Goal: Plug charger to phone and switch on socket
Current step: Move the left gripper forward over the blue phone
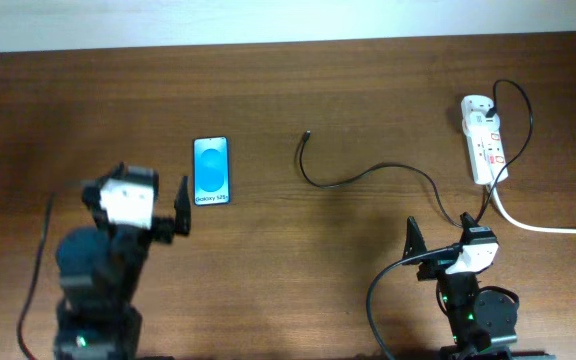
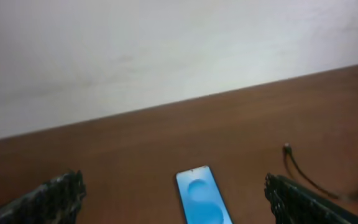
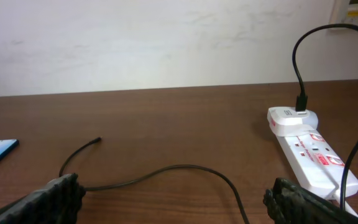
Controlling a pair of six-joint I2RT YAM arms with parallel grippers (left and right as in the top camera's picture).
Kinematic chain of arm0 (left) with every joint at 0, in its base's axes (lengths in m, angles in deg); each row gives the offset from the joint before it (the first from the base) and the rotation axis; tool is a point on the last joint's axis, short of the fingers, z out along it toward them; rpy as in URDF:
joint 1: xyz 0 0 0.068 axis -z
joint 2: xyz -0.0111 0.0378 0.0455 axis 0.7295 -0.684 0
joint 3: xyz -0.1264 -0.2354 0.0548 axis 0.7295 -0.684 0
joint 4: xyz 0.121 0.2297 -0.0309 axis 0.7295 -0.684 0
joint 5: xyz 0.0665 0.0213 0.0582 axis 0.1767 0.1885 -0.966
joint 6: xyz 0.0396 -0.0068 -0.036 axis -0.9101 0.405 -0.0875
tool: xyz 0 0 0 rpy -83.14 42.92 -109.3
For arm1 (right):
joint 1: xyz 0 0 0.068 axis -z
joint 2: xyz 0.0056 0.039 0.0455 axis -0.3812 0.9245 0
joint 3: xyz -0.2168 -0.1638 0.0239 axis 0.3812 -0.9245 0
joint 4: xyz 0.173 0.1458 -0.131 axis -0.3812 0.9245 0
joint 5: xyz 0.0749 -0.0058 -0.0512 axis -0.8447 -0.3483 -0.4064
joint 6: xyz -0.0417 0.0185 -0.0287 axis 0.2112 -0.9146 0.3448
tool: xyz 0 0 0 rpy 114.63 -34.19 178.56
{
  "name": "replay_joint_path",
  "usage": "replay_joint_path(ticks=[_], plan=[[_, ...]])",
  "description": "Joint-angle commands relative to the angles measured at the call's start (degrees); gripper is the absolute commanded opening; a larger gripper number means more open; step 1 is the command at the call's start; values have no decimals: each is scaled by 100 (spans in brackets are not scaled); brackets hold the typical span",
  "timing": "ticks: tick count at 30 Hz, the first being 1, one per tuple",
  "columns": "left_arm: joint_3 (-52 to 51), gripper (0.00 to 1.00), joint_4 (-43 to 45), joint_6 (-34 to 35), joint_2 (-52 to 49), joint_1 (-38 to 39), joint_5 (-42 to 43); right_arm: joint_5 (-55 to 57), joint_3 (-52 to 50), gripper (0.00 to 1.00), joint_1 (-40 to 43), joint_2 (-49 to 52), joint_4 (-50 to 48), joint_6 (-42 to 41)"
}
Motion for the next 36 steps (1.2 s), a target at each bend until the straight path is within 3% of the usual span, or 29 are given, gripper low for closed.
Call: replay_joint_path(ticks=[1, 10, 14, 21, 26, 29, 33, 36], plan=[[1445, 99, -608, 48, -1169, -24, 428, -52, -28, 98, 46, -59, 26, -17], [5276, 99, -3536, 50, -4638, 157, 667, -52, -28, 99, 46, -59, 26, -17], [6509, 99, -4601, 50, -5692, 162, 1438, -52, -28, 98, 46, -59, 26, -17], [6717, 99, -5042, 50, -6126, 164, 1921, -52, -28, 98, 46, -59, 26, -17], [6717, 99, -4642, 208, -6186, 203, 1954, -52, -28, 98, 46, -59, 26, -17], [6717, 99, -4444, 855, -6428, 367, 1362, -52, -28, 98, 46, -59, 26, -17], [6717, 99, -4601, 1672, -6891, 686, -188, -55, -28, 98, 46, -59, 26, -17], [6717, 99, -4701, 1989, -7219, 824, -619, -52, -28, 98, 46, -59, 26, -17]])
